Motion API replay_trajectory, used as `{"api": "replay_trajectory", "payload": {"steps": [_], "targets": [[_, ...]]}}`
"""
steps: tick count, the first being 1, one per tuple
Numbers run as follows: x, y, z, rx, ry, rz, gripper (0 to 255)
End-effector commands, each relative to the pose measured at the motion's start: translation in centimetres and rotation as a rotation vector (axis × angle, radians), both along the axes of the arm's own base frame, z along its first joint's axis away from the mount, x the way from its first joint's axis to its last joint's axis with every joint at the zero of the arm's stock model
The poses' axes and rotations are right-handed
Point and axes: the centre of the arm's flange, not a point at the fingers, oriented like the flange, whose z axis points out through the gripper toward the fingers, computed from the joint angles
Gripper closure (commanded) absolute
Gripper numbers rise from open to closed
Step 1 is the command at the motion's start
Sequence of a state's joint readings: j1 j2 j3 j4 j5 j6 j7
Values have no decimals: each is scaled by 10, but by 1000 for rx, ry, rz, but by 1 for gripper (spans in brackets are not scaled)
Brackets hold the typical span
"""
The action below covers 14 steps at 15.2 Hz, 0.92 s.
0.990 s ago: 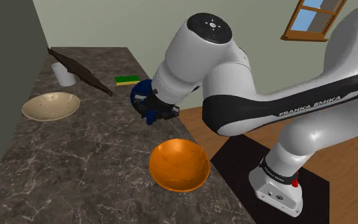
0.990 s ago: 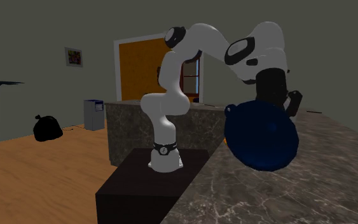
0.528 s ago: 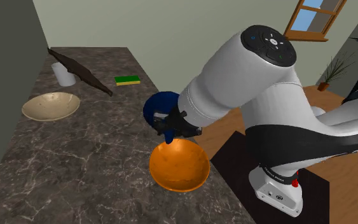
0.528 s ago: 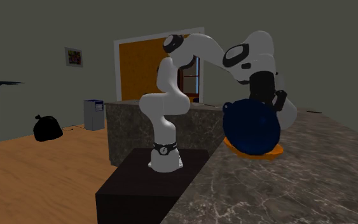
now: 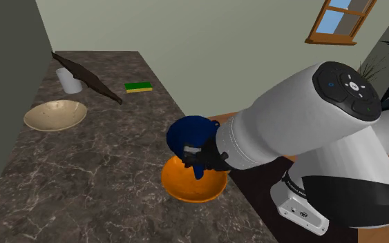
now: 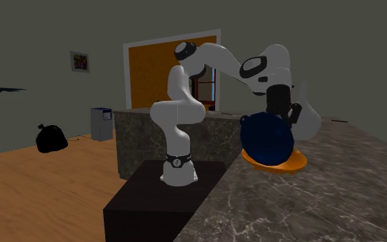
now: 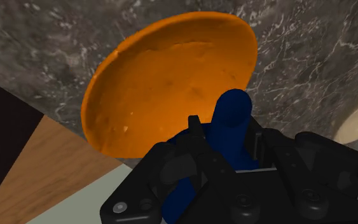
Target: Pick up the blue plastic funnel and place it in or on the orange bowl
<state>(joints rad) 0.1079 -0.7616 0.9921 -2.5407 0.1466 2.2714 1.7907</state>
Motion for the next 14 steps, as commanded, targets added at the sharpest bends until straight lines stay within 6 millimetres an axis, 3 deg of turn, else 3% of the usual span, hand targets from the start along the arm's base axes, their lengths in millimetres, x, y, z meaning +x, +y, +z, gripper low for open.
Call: {"api": "replay_trajectory", "payload": {"steps": [1,6,14], "targets": [[-1,0,-10,0,0,0,255],[-1,0,-37,0,0,0,255],[-1,0,-37,0,0,0,255]]}}
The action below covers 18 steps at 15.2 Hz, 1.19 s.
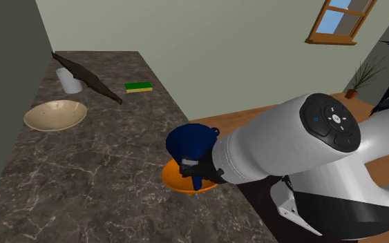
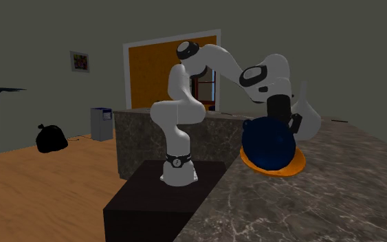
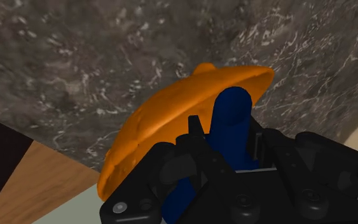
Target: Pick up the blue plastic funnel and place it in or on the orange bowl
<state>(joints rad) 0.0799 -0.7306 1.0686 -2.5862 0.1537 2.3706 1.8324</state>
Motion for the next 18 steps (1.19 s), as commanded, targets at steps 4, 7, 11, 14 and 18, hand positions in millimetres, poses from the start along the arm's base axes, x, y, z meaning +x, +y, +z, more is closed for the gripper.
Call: {"api": "replay_trajectory", "payload": {"steps": [4,7,11,14,18], "targets": [[3,-5,-5,-9,8,-10,0],[-5,-2,8,-9,8,-10,0],[-24,1,39,-9,8,-10,0],[-24,1,39,-9,8,-10,0],[-24,1,39,-9,8,-10,0]]}}
